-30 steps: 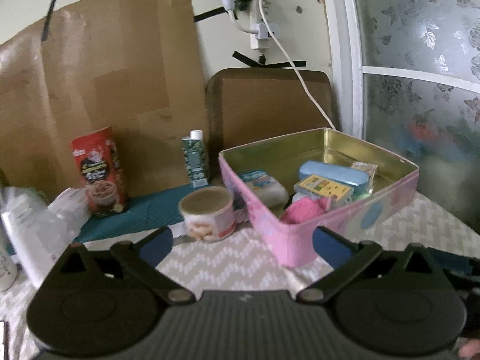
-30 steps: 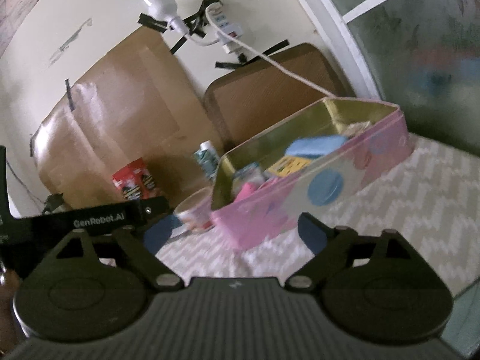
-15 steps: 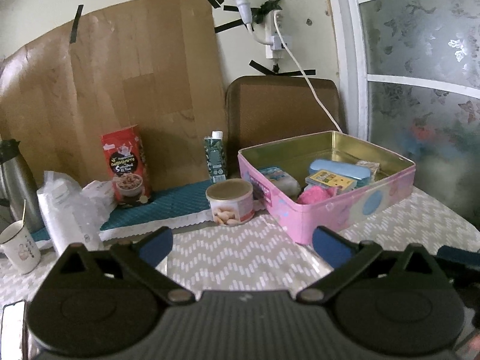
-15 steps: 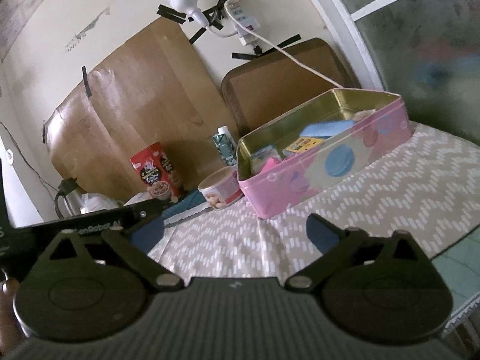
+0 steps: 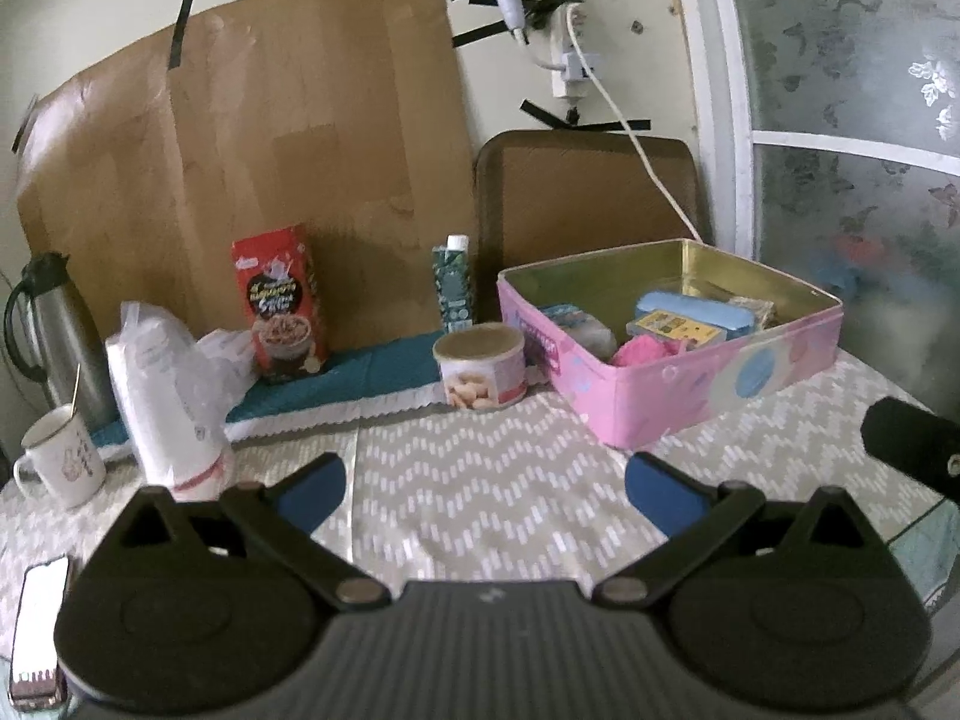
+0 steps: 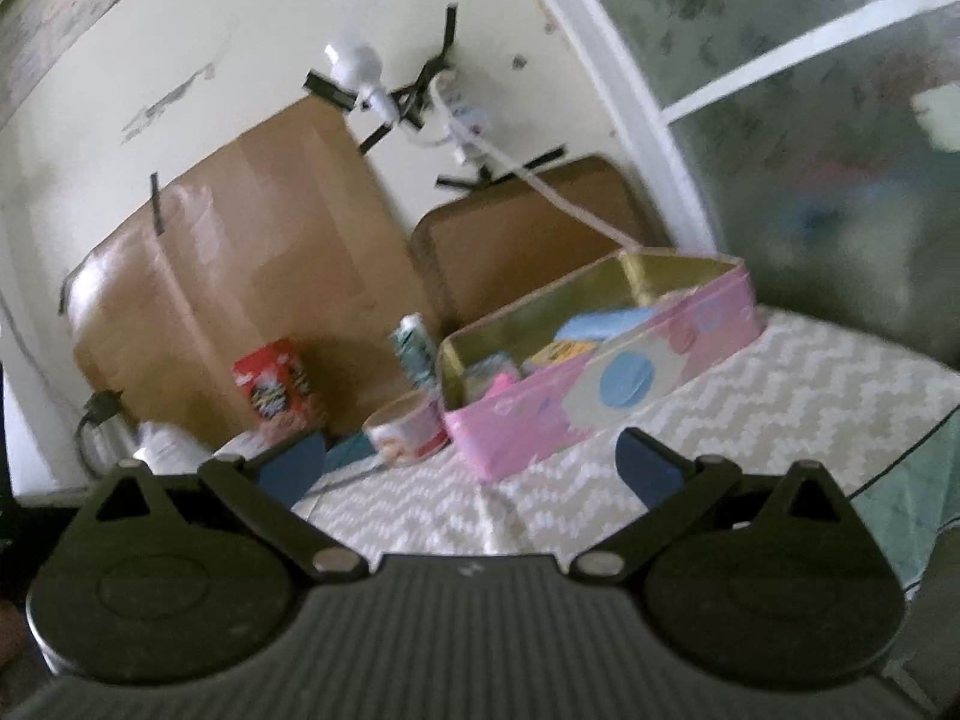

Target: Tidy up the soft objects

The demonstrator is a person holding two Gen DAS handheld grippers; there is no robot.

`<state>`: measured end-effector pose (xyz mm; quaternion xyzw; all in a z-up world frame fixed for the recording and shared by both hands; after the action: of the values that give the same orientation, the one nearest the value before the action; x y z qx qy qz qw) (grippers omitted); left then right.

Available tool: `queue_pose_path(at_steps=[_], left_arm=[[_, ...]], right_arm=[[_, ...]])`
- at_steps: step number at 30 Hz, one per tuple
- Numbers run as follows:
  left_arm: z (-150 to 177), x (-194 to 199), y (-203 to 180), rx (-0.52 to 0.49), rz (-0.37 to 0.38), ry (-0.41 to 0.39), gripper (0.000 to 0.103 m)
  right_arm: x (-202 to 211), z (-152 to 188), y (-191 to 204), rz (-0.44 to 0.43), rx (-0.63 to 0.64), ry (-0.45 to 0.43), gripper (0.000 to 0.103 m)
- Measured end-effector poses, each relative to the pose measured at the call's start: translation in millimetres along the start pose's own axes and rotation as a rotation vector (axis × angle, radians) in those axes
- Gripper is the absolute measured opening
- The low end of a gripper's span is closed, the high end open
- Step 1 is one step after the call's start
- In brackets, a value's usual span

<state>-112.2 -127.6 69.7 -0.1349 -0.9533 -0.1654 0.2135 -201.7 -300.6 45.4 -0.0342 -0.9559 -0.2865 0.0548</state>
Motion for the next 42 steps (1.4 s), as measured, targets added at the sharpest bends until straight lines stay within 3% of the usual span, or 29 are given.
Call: queue_pose_path(at_steps=[6, 27, 42], left_arm=[[3, 3, -5, -0.012, 0.027, 0.003, 0.103], [8, 3, -9, -0.042, -0.044, 0.016, 0.103], [11, 0, -12, -0.028, 0.004, 0.054, 0.103]], right_arm=[[2, 9, -1, 0.027, 0.008, -0.021, 0.103], [6, 15, 2, 0.039, 0.032, -0.05, 0.103], [6, 18, 1, 0.039, 0.02, -0.036, 0.103]])
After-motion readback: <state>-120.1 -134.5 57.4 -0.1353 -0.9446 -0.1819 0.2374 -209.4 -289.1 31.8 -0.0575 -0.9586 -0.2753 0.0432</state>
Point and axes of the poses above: each gripper's, at about its wrist camera, not at the fingertips, and x roughly against the way its jaws point, y to its left, z to its underside, the point moved 4 cm from there along -x, roughly the way its jaws point, and after that the axes turned 10 degrees about -x, right-handed, at the moved point
